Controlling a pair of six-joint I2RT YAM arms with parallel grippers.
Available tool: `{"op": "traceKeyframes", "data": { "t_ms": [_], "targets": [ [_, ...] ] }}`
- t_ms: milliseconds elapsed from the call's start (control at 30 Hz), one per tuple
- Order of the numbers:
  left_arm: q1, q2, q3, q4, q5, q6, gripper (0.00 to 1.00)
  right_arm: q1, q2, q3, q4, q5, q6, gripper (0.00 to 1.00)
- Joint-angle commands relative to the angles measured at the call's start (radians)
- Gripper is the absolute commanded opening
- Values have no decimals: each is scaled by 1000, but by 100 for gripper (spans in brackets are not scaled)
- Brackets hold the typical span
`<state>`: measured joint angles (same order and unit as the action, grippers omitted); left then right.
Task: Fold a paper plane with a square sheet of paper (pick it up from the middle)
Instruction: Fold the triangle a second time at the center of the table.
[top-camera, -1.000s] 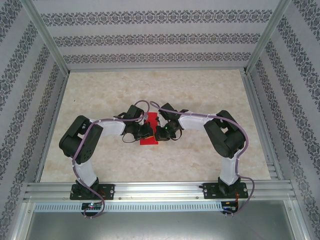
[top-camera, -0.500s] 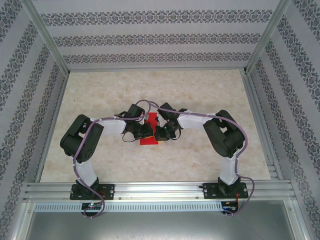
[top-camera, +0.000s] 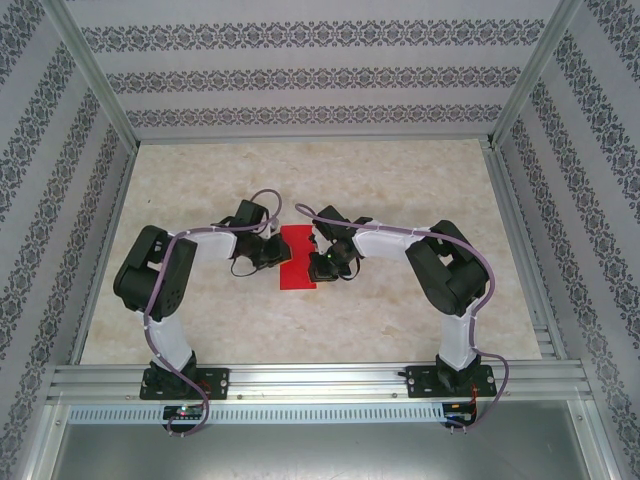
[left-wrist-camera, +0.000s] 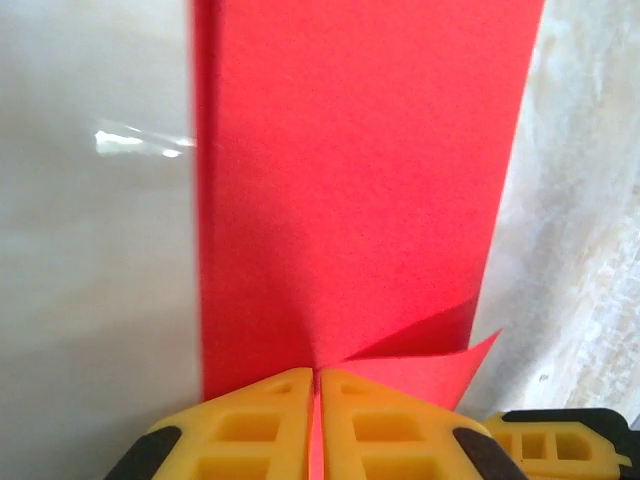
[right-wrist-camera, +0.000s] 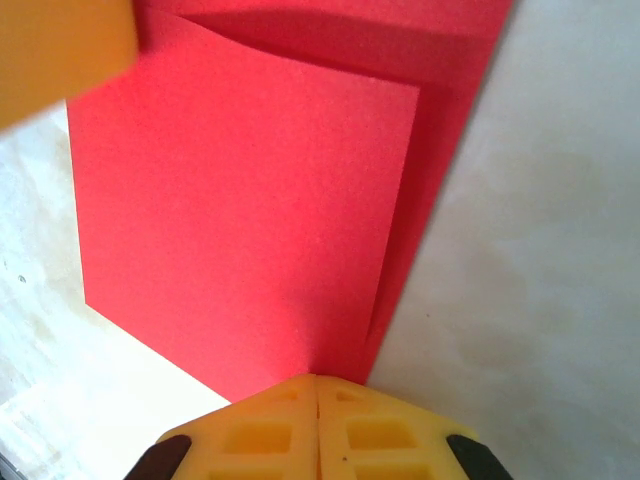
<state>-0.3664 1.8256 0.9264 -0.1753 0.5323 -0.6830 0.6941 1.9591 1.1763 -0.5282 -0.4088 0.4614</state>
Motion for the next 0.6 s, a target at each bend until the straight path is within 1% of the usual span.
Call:
{"op": "traceKeyframes", "data": {
  "t_ms": [0,133,267,400,567],
  "targets": [
    [41,17,-16,23,-9,59,12,1,123,-76,-135,231,-20,7],
    [57,-17,1,1,2,85,11,0,102,-71,-115,197,-17,7],
    [53,-89,13,22,58,68,12,0,86,-57,-91,147,-6,7],
    [21,-148,-11,47,72,41,11,0,83,-43,-84,120,-3,8],
    [-31,-113,-33,76,76,22,9,0,78,-39,-75,98,-4,8]
  ]
}}
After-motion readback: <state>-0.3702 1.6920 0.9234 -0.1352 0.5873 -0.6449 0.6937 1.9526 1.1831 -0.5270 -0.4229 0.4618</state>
